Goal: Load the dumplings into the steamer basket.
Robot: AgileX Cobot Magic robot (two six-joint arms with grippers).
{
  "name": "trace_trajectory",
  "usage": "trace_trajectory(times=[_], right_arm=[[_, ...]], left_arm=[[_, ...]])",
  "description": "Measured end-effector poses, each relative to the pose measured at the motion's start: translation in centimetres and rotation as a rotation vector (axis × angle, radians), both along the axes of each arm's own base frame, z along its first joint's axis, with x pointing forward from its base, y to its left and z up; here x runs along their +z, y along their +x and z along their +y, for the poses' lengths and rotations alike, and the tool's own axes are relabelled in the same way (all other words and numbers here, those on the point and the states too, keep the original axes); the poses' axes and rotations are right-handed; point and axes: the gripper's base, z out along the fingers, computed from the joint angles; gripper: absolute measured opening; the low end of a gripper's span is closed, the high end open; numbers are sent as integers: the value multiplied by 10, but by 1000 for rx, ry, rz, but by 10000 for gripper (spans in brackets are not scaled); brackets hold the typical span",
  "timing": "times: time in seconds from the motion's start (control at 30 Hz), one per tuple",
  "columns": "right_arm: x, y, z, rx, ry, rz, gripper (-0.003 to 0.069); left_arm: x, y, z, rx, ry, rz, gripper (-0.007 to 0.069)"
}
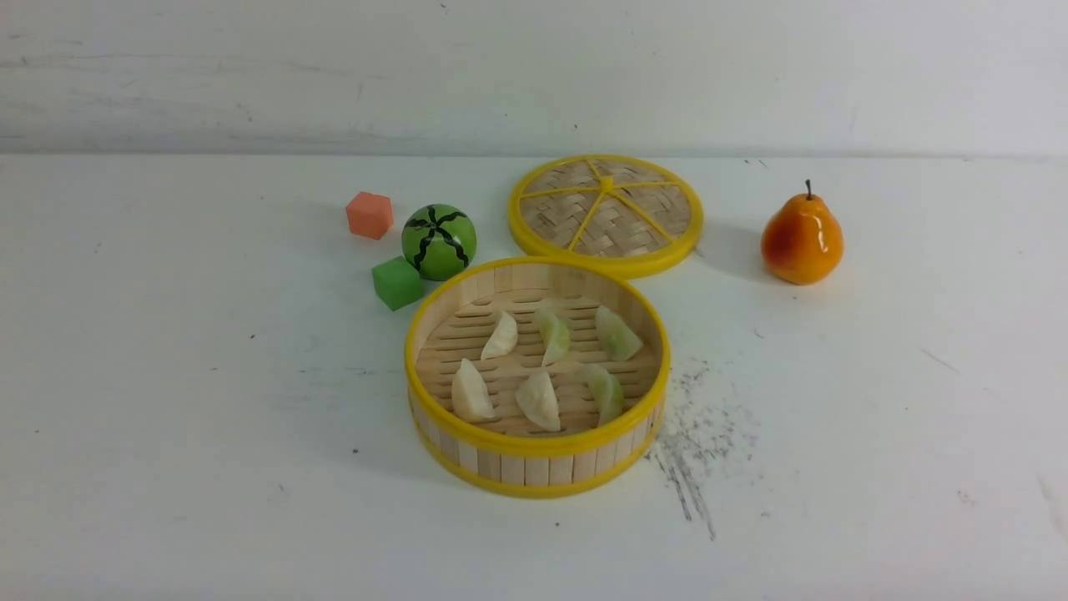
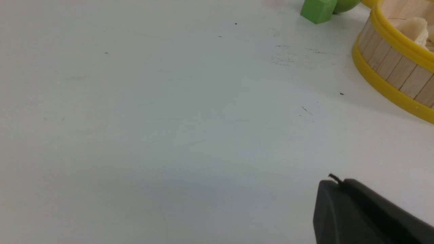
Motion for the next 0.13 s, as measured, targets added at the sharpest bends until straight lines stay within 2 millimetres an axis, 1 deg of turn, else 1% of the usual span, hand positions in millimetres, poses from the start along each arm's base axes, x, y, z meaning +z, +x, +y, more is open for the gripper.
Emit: trace_trajectory(times=[0.13], right_arm=[[0, 0, 0, 0, 0, 0, 212]], left_arm=[[0, 0, 0, 0, 0, 0, -6]])
